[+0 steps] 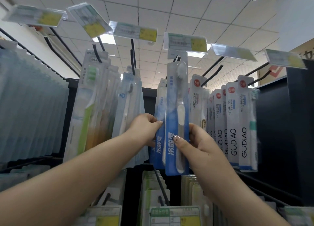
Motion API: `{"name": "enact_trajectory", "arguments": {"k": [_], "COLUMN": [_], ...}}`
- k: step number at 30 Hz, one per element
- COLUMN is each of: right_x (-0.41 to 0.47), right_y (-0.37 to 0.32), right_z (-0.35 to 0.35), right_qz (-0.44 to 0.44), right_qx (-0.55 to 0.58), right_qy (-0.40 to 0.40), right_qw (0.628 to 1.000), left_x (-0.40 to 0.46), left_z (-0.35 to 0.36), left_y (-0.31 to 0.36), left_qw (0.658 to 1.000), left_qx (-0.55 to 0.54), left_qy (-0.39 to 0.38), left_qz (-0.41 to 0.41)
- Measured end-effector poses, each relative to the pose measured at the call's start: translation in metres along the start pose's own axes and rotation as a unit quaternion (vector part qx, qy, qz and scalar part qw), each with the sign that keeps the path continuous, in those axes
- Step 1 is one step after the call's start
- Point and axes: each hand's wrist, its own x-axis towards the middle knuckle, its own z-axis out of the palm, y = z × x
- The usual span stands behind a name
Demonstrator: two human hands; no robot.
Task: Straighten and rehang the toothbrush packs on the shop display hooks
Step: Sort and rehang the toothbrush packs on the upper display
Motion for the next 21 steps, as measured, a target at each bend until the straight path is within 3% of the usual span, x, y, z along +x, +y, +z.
{"name": "enact_trajectory", "arguments": {"k": [10,21], "right_x": [0.01,0.037], "right_y": [0.005,0.014], "right_z": [-0.001,0.005], "right_qz": [0.072,0.138], "right_qx": [0.031,-0.107], "right_qy": [0.006,0.008], "right_qw": [0.997,0.985], "left_x": [-0.001,0.0], "left_z": [0.002,0.005], "left_y": [0.005,0.002], "left_qw": [1.0,0.998], "left_qx": [0.025,0.023], "left_qy": [0.004,0.009], "left_qz": [-0.016,-0.055]}}
